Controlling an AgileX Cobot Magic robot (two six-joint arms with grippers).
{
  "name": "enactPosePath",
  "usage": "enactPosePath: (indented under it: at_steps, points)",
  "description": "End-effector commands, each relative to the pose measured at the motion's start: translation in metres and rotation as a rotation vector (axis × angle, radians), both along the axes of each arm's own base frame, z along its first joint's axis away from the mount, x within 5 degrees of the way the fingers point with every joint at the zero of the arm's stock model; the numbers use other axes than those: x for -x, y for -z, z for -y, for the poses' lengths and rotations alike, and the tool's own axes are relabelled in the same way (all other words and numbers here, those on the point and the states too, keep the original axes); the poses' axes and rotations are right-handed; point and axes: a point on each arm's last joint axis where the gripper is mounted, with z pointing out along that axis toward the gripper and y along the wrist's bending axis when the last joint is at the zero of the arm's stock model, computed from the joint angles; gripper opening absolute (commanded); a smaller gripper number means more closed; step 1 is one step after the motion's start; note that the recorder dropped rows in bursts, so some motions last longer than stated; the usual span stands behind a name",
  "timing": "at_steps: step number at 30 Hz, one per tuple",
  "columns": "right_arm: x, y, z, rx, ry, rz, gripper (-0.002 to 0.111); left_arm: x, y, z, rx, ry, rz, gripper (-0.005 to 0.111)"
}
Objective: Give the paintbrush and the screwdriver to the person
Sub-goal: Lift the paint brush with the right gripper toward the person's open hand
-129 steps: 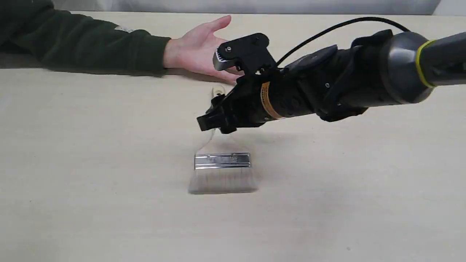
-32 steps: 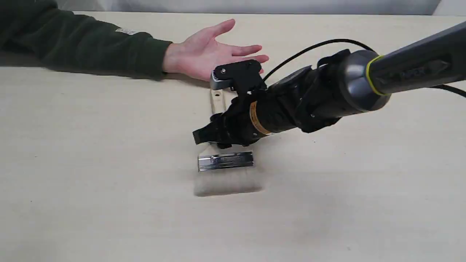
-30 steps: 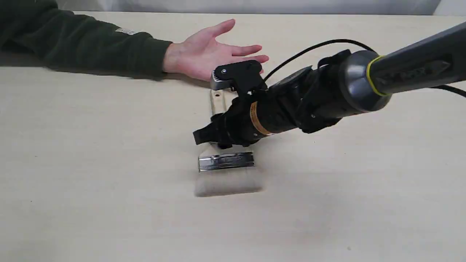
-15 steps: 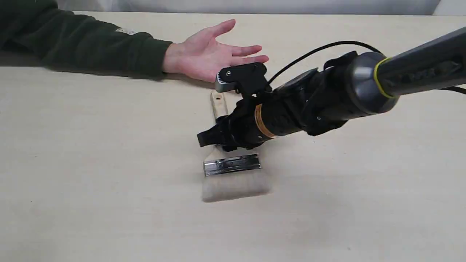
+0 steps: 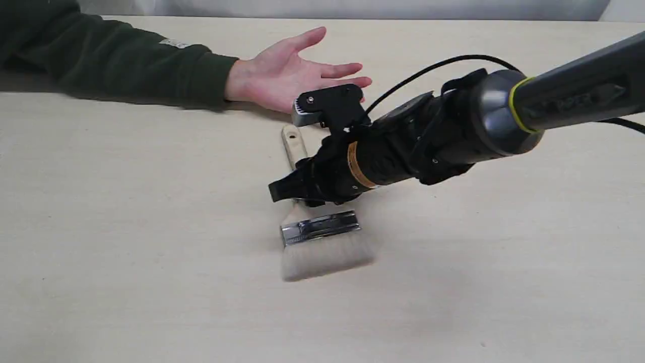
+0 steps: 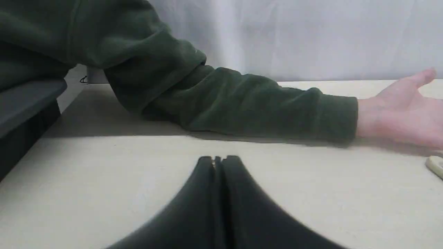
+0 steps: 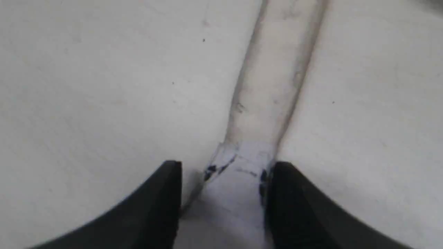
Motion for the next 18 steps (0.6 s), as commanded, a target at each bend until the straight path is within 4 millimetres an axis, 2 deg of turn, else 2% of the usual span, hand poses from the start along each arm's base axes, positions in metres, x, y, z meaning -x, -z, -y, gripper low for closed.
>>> enactPosePath:
  at_steps: [1,6,11,13,15,18]
  points:
    - [0.000,0.004,0.001,0.020,-0.004,0.004,0.037,0.000,0.000,0.001,0.003,0.009,0.011,0.000]
    - [-0.001,0.005,0.004,0.040,0.012,0.020,0.037,0.000,0.000,0.001,0.003,0.009,0.011,0.000]
    - [0.004,0.011,0.008,0.076,-0.009,0.016,0.027,0.000,0.000,0.001,0.003,0.009,0.011,0.000]
    - [0.007,0.014,0.012,0.094,-0.007,0.010,0.026,0.000,0.000,0.001,0.003,0.009,0.011,0.000]
    - [0.010,0.017,0.013,0.098,-0.012,0.000,0.028,0.000,0.000,0.001,0.005,0.009,0.011,0.000]
    - [0.012,0.015,0.009,0.067,-0.043,-0.022,0.043,0.000,0.000,0.001,0.005,0.009,0.011,0.000]
